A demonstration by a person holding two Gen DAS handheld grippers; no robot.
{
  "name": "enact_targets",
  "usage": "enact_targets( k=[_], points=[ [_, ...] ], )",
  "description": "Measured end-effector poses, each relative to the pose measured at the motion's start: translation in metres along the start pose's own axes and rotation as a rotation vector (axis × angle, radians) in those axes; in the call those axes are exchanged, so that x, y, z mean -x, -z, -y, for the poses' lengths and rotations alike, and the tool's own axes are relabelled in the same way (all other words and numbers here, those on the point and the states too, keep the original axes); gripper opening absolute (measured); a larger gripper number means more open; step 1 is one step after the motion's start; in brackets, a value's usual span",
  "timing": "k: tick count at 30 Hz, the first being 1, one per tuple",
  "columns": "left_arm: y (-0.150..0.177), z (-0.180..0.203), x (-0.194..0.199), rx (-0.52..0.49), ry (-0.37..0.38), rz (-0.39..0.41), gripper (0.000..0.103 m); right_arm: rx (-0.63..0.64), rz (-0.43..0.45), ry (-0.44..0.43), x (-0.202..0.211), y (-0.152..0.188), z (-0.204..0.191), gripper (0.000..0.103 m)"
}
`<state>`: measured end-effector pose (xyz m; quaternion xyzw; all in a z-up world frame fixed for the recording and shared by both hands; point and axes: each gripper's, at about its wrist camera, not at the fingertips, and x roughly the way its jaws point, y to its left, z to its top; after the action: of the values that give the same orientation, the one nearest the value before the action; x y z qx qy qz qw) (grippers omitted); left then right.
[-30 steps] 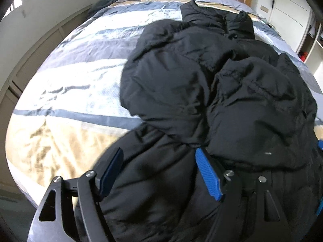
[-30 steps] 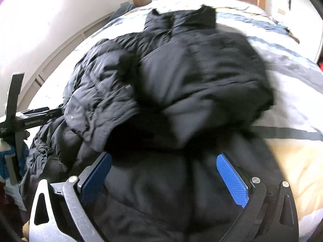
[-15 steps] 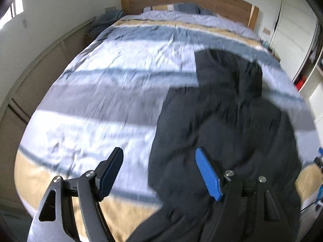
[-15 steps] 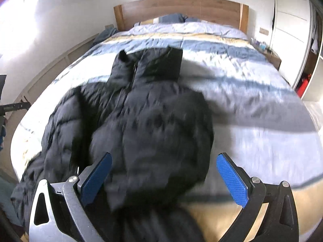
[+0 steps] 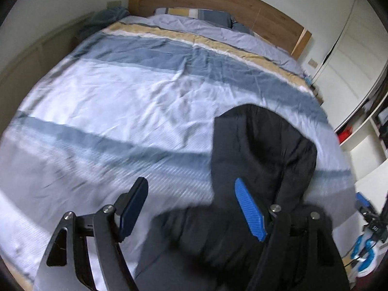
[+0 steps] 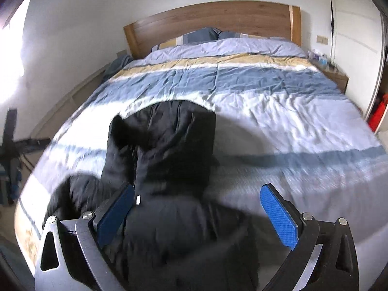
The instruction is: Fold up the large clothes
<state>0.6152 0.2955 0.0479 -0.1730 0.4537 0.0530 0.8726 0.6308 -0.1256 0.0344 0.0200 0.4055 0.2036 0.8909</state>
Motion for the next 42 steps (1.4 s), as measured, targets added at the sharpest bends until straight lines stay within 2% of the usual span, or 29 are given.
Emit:
enact_targets(
  k=[5,8,10,14,18,19,20,22,23,25,26,30,32,37,42],
  points=[
    [-0.035,0.013,-0.077,0.04,0.098,0.001,0.073,-0.077,-0.009,-0.041,-0.078,-0.039,0.014,0.102],
    [-0.046,0.017,-0.123,0.074,0.138,-0.005,0.073,-0.126,-0.015,-0.063,-0.119,-0.05,0.024,0.102],
    [-0.048,0.017,-0.146,0.099,0.161,-0.008,0.073,-0.154,-0.015,-0.077,-0.141,-0.056,0.03,0.102],
    [-0.048,0.018,-0.192,0.169,0.257,-0.016,0.073,-0.209,-0.005,-0.111,-0.181,-0.065,0.04,0.102],
    [-0.042,0.029,-0.228,0.193,0.322,-0.058,0.073,-0.251,-0.018,-0.148,-0.213,-0.064,0.046,0.101],
    [-0.04,0.033,-0.234,0.189,0.34,-0.075,0.073,-0.25,-0.023,-0.153,-0.218,-0.065,0.046,0.092],
    [-0.038,0.038,-0.238,0.176,0.344,-0.087,0.073,-0.253,-0.035,-0.169,-0.224,-0.065,0.045,0.074],
    [-0.033,0.049,-0.242,0.14,0.318,-0.112,0.072,-0.262,-0.065,-0.205,-0.233,-0.066,0.044,0.049],
    [-0.032,0.054,-0.242,0.131,0.31,-0.124,0.071,-0.256,-0.073,-0.207,-0.235,-0.067,0.042,0.041],
    [-0.031,0.059,-0.237,0.134,0.306,-0.124,0.067,-0.233,-0.079,-0.215,-0.231,-0.068,0.035,0.028],
    [-0.031,0.063,-0.23,0.131,0.311,-0.121,0.06,-0.219,-0.085,-0.221,-0.226,-0.068,0.031,0.025],
    [-0.028,0.071,-0.201,0.105,0.298,-0.119,0.035,-0.175,-0.092,-0.224,-0.195,-0.067,0.018,0.021],
    [-0.023,0.073,-0.177,0.089,0.303,-0.106,0.029,-0.15,-0.084,-0.23,-0.173,-0.066,0.011,0.02],
    [0.002,0.073,-0.093,0.049,0.335,-0.056,0.027,-0.092,-0.034,-0.288,-0.091,-0.055,-0.008,0.019],
    [0.051,0.064,-0.013,0.024,0.379,-0.03,0.026,-0.034,0.0,-0.354,-0.002,-0.015,-0.028,0.019]
  ],
)
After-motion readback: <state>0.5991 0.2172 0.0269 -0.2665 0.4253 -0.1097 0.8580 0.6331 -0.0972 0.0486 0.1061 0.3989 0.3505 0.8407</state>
